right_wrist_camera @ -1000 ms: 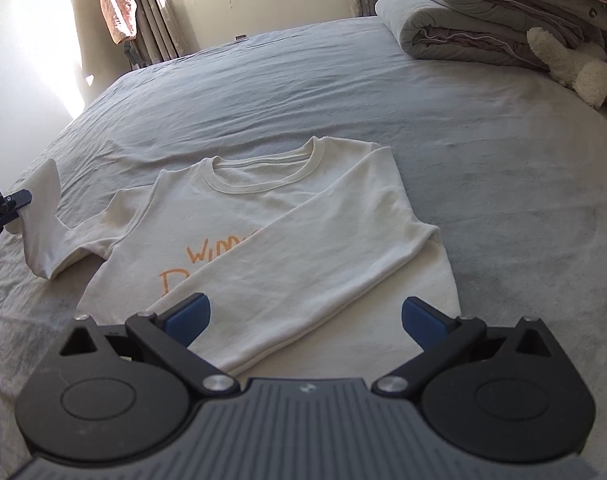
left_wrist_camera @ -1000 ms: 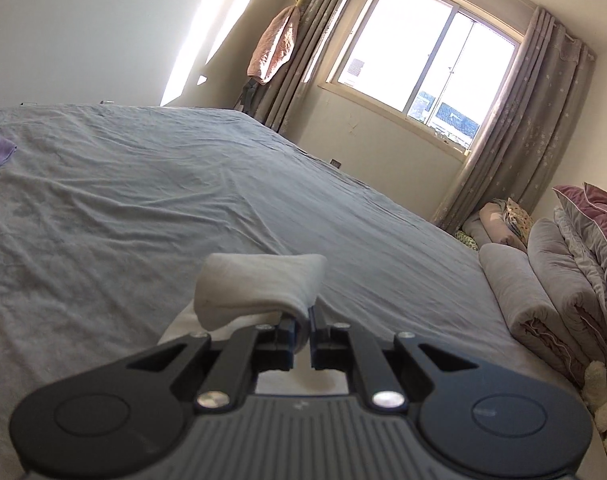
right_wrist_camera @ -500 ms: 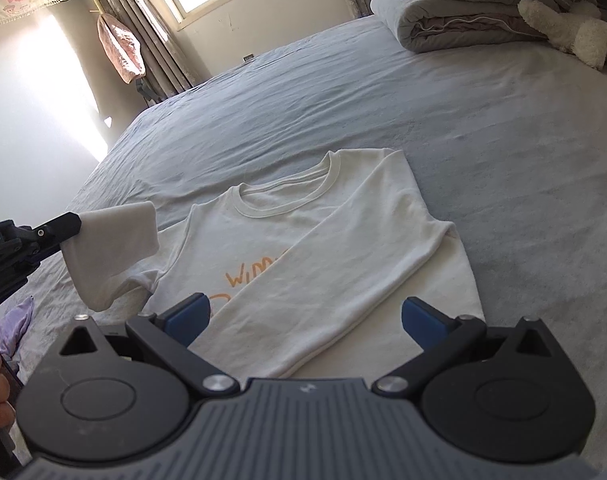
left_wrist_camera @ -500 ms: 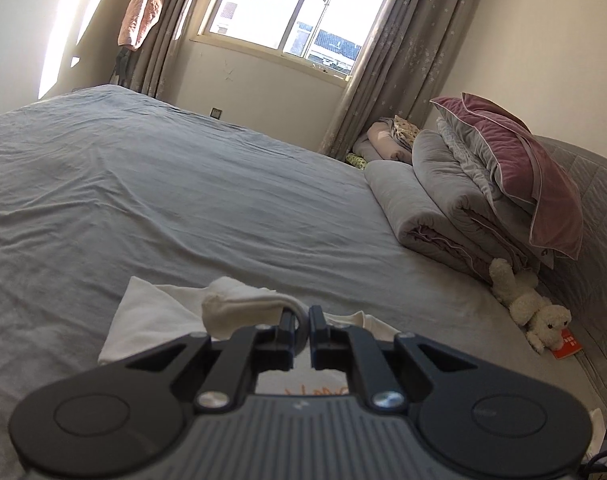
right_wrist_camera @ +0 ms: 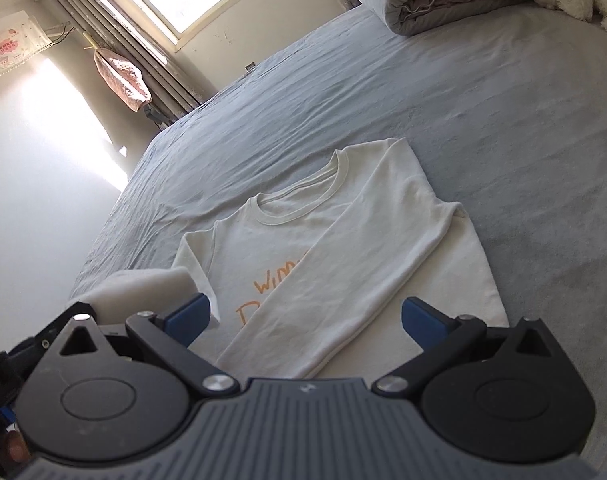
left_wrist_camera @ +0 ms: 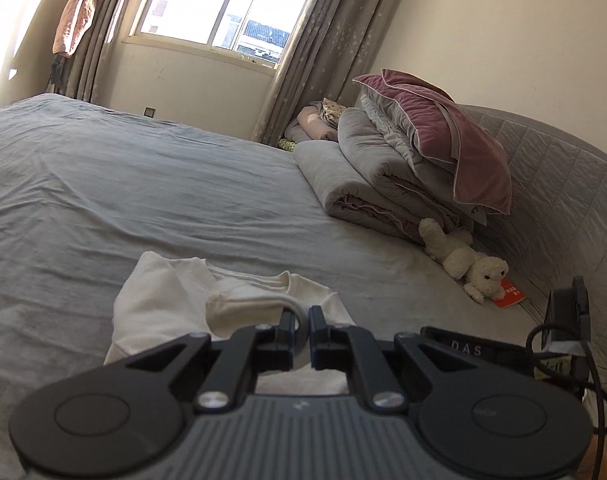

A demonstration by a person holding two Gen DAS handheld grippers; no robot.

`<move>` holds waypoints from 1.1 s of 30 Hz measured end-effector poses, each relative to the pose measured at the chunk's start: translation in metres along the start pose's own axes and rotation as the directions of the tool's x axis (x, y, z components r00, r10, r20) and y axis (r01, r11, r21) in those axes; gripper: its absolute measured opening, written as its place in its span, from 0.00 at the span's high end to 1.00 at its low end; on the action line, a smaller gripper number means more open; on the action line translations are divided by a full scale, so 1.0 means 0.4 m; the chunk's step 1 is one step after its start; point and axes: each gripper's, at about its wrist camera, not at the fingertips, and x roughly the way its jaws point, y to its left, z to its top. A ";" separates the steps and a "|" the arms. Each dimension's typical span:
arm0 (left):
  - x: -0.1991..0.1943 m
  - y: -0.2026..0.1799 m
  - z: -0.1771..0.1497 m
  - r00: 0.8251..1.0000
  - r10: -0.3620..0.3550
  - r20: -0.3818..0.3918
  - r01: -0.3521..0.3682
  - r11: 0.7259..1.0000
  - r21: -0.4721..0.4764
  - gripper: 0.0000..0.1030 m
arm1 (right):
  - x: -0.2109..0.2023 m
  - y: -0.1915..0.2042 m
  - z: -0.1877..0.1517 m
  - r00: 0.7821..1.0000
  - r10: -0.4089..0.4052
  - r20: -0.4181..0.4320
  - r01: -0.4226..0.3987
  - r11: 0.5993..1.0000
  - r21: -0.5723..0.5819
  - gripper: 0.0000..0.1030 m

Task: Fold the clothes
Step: 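Fold the held side across the sweatshirt body with the left gripper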

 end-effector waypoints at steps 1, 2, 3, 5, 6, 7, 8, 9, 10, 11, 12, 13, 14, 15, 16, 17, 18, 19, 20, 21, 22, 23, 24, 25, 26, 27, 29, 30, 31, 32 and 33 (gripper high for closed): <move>0.001 -0.007 -0.019 1.000 -0.006 0.000 0.006 1.000 0.018 0.94 | 0.000 -0.007 0.000 1.000 0.013 -0.010 -0.013 1.000 0.024 0.00; 0.003 -0.011 -0.035 1.000 -0.013 0.000 0.013 0.999 0.033 0.94 | 0.001 -0.013 -0.001 0.999 0.027 -0.022 -0.026 0.999 0.048 0.00; 0.005 -0.015 -0.051 1.000 -0.022 0.000 0.022 0.999 0.046 0.94 | 0.003 -0.019 -0.003 0.999 0.040 -0.035 -0.038 0.997 0.072 0.00; 0.012 -0.018 -0.085 0.999 -0.049 0.000 0.048 0.997 0.061 0.94 | 0.009 -0.030 -0.009 0.996 0.068 -0.065 -0.060 0.991 0.121 0.00; 0.019 -0.019 -0.104 0.998 -0.064 -0.005 0.064 0.996 0.066 0.94 | 0.012 -0.035 -0.013 0.994 0.080 -0.077 -0.069 0.988 0.140 0.00; 0.026 -0.019 -0.124 0.997 -0.078 -0.013 0.078 0.994 0.070 0.93 | 0.015 -0.039 -0.019 0.991 0.094 -0.092 -0.078 0.984 0.160 0.00; 0.035 -0.019 -0.141 0.995 -0.092 -0.030 0.094 0.992 0.079 0.93 | 0.015 -0.042 -0.024 0.990 0.098 -0.103 -0.080 0.982 0.170 0.00; 0.045 -0.020 -0.155 0.993 -0.106 -0.051 0.111 0.990 0.091 0.93 | 0.016 -0.045 -0.029 0.988 0.103 -0.114 -0.081 0.980 0.180 0.00; 0.056 -0.025 -0.167 0.989 -0.121 -0.081 0.130 0.985 0.115 0.93 | 0.017 -0.048 -0.034 0.987 0.106 -0.124 -0.081 0.979 0.188 0.00; 0.067 -0.033 -0.177 0.984 -0.135 -0.114 0.151 0.978 0.143 0.91 | 0.017 -0.048 -0.037 0.987 0.096 -0.126 -0.072 0.981 0.179 0.00; 0.073 -0.040 -0.186 0.979 -0.147 -0.141 0.171 0.970 0.175 0.91 | 0.018 -0.047 -0.039 0.989 0.081 -0.128 -0.059 0.984 0.165 0.00; 0.074 -0.046 -0.197 0.974 -0.153 -0.164 0.186 0.960 0.208 0.89 | 0.019 -0.046 -0.041 0.990 0.063 -0.129 -0.043 0.988 0.150 0.00; 0.074 -0.052 -0.204 0.971 -0.153 -0.182 0.194 0.953 0.231 0.81 | 0.022 -0.047 -0.043 0.991 0.043 -0.129 -0.025 0.990 0.138 0.00; 0.075 -0.056 -0.209 0.968 -0.149 -0.202 0.199 0.948 0.250 0.74 | 0.024 -0.050 -0.045 0.991 0.026 -0.129 -0.008 0.991 0.134 0.00; 0.075 -0.061 -0.214 0.964 -0.141 -0.227 0.201 0.942 0.268 0.70 | 0.025 -0.054 -0.047 0.992 0.010 -0.129 0.007 0.991 0.131 0.00; 0.075 -0.063 -0.217 0.960 -0.132 -0.248 0.202 0.938 0.281 0.64 | 0.028 -0.057 -0.048 0.991 0.002 -0.131 0.015 0.991 0.133 0.00; 0.075 -0.064 -0.220 0.956 -0.121 -0.266 0.200 0.934 0.295 0.61 | 0.030 -0.059 -0.049 0.991 -0.002 -0.132 0.020 0.991 0.134 0.00; 0.074 -0.066 -0.223 0.954 -0.109 -0.280 0.197 0.930 0.309 0.60 | 0.032 -0.060 -0.049 0.991 -0.007 -0.133 0.025 0.991 0.133 0.00; 0.072 -0.068 -0.227 0.952 -0.099 -0.290 0.194 0.926 0.323 0.55 | 0.033 -0.060 -0.049 0.991 -0.011 -0.134 0.029 0.991 0.131 0.00; 0.070 -0.069 -0.230 0.951 -0.087 -0.296 0.188 0.923 0.336 0.52 | 0.035 -0.060 -0.050 0.991 -0.016 -0.135 0.033 0.991 0.129 0.00; 0.067 -0.069 -0.231 0.953 -0.074 -0.295 0.180 0.920 0.348 0.50 | 0.035 -0.059 -0.051 0.991 -0.021 -0.134 0.037 0.992 0.121 0.00; 0.063 -0.070 -0.231 0.954 -0.063 -0.292 0.170 0.917 0.361 0.44 | 0.035 -0.057 -0.052 0.991 -0.026 -0.134 0.041 0.993 0.114 0.00; 0.060 -0.070 -0.230 0.956 -0.051 -0.288 0.161 0.914 0.373 0.40 | 0.035 -0.055 -0.053 0.991 -0.031 -0.133 0.045 0.993 0.106 0.00; 0.055 -0.070 -0.228 0.959 -0.039 -0.280 0.149 0.911 0.385 0.39 | 0.035 -0.052 -0.054 0.991 -0.034 -0.132 0.047 0.994 0.096 0.00; 0.052 -0.068 -0.223 0.963 -0.026 -0.270 0.135 0.909 0.394 0.36 | 0.036 -0.048 -0.055 0.991 -0.037 -0.131 0.049 0.995 0.086 0.00; 0.050 -0.067 -0.218 0.966 -0.014 -0.259 0.121 0.908 0.400 0.32 | 0.037 -0.045 -0.057 0.991 -0.041 -0.130 0.051 0.996 0.076 0.00; 0.047 -0.060 -0.209 0.972 0.017 -0.234 0.084 0.906 0.414 0.28 | 0.038 -0.038 -0.059 0.991 -0.048 -0.129 0.055 0.997 0.056 0.00; 0.047 -0.056 -0.205 0.974 0.035 -0.223 0.064 0.905 0.421 0.25 | 0.039 -0.034 -0.060 0.991 -0.051 -0.128 0.057 0.997 0.046 0.00; 0.048 -0.052 -0.201 0.974 0.059 -0.217 0.040 0.903 0.427 0.25 | 0.040 -0.031 -0.061 0.990 -0.054 -0.127 0.059 0.998 0.036 0.00; 0.050 -0.047 -0.197 0.973 0.085 -0.213 0.016 0.901 0.433 0.24 | 0.040 -0.027 -0.062 0.990 -0.058 -0.126 0.062 0.998 0.026 0.00; 0.052 -0.042 -0.194 0.971 0.107 -0.213 -0.003 0.900 0.436 0.24 | 0.041 -0.024 -0.063 0.990 -0.061 -0.125 0.064 0.998 0.017 0.00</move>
